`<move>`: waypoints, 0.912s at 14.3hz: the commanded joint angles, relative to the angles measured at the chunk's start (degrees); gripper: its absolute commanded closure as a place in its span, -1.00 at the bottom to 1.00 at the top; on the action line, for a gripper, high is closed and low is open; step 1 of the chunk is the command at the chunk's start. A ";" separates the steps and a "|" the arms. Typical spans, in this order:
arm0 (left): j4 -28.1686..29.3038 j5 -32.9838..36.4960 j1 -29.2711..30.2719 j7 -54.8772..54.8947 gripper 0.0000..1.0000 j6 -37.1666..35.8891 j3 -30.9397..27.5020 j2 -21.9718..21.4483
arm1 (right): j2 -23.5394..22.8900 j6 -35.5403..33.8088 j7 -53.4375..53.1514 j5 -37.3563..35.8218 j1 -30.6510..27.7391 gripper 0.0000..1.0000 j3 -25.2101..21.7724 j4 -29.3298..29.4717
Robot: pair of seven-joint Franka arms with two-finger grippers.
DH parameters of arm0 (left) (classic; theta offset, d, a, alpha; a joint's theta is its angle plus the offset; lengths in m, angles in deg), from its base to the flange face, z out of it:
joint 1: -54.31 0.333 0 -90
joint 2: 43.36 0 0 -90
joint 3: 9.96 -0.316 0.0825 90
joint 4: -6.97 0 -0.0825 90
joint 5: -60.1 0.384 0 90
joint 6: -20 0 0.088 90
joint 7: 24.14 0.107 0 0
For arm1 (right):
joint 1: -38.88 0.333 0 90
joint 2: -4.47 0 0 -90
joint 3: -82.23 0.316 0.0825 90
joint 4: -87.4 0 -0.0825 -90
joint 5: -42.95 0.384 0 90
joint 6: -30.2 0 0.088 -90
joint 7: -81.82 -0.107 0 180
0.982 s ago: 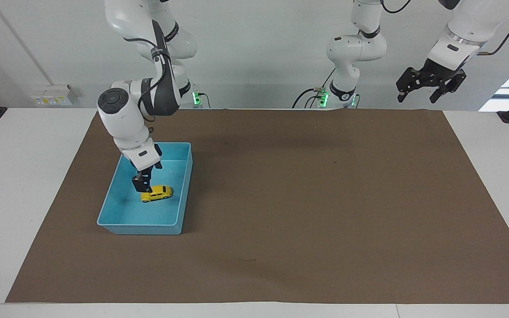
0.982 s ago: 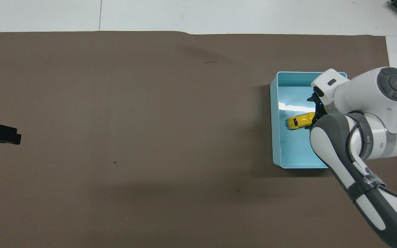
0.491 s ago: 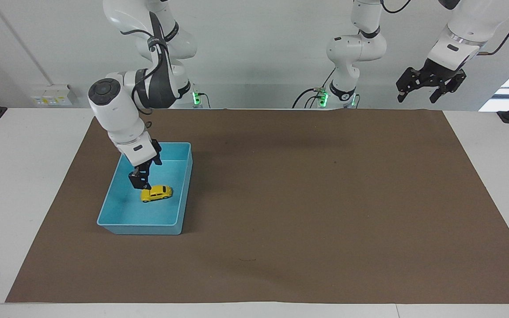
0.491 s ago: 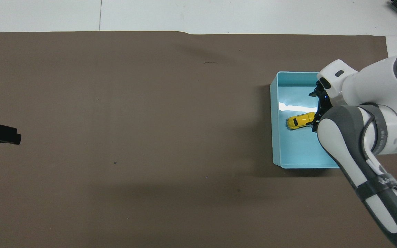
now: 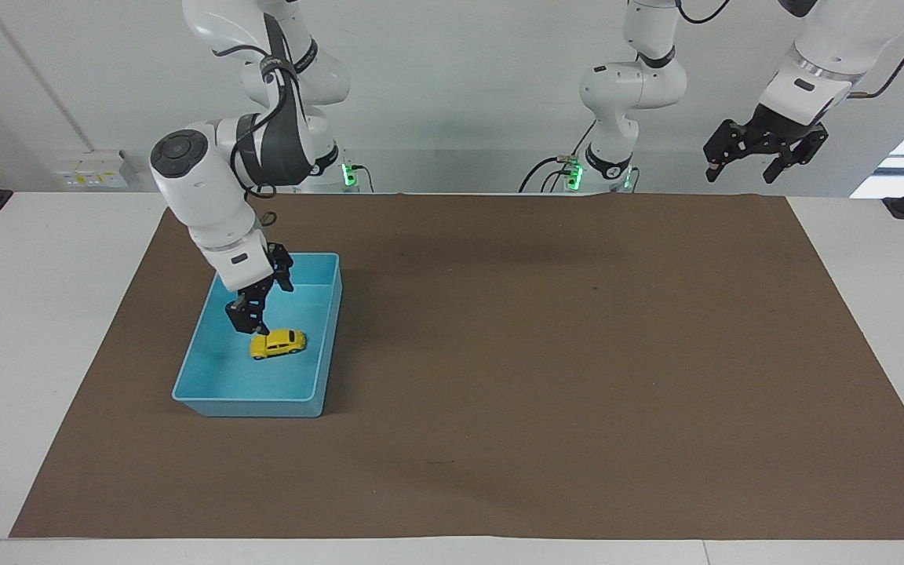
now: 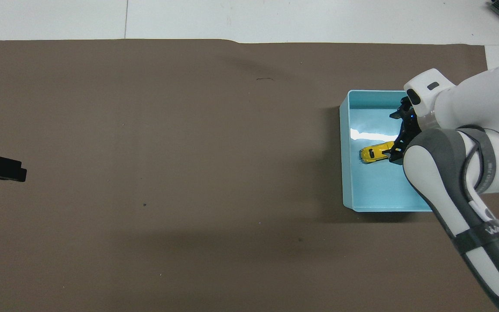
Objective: Wind up and store yellow beetle car
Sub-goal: 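Raise the open right gripper up out of the blue box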
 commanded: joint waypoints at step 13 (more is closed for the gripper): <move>0.96 -0.57 -0.15 0.59 -1.00 0.62 -0.43 -1.12 | 5.36 -11.21 -23.95 0.08 -1.32 -1.00 -0.76 5.82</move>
